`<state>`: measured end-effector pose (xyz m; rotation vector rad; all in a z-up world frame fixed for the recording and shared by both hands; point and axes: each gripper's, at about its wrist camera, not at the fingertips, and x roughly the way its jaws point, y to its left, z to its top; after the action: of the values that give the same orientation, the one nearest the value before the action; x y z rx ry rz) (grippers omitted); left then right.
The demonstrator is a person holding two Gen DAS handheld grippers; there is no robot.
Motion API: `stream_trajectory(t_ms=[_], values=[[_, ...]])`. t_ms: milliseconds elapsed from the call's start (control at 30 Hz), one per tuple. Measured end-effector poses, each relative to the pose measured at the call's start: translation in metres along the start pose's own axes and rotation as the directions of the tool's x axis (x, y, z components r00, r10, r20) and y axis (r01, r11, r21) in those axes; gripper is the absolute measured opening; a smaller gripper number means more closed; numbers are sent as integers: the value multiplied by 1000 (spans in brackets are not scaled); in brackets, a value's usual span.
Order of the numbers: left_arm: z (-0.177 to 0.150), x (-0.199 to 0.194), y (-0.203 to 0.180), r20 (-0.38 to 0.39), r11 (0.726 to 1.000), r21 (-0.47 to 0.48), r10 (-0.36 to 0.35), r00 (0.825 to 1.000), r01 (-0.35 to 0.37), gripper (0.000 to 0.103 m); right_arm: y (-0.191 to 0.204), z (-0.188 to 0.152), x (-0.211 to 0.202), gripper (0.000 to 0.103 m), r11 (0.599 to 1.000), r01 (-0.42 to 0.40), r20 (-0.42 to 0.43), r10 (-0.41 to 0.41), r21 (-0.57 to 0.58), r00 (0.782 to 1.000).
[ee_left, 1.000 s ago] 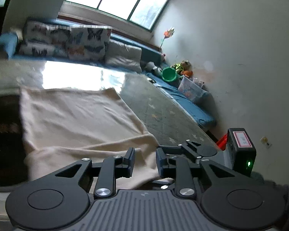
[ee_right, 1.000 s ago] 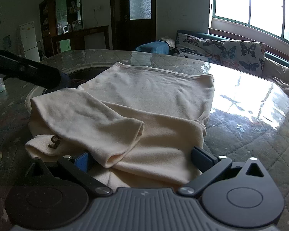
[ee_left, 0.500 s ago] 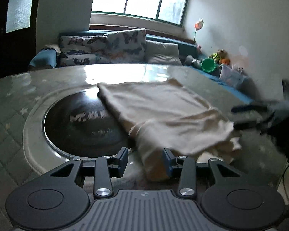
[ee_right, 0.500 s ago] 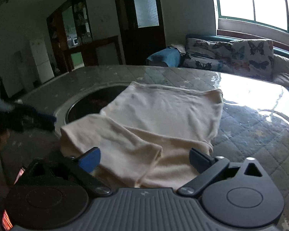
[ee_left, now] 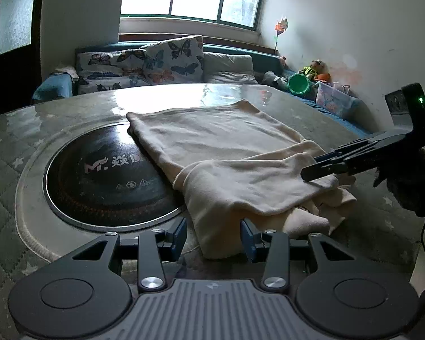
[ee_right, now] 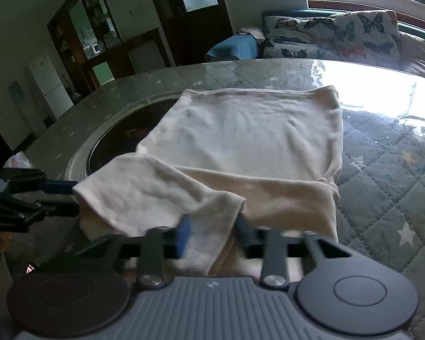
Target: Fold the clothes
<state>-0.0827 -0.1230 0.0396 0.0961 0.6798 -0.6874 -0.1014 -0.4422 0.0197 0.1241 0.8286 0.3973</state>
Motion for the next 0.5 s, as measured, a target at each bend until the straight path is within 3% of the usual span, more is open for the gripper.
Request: stream_trajectory(t_ms=[33,333,500], values=[[0,0,0,2,1000,-1,0,1000,0,45,0,2,-1,6,1000,-4,4,4,4,1000],[0,7,-8,-2,1000,7,18,1000,-18,45,38,47,-52,5,983,50,186,-17,-176,982],[0,11,-17,5,1000,25,15,1000,-15,50,57,73,-64,5,970,55,236,3,-238,972]])
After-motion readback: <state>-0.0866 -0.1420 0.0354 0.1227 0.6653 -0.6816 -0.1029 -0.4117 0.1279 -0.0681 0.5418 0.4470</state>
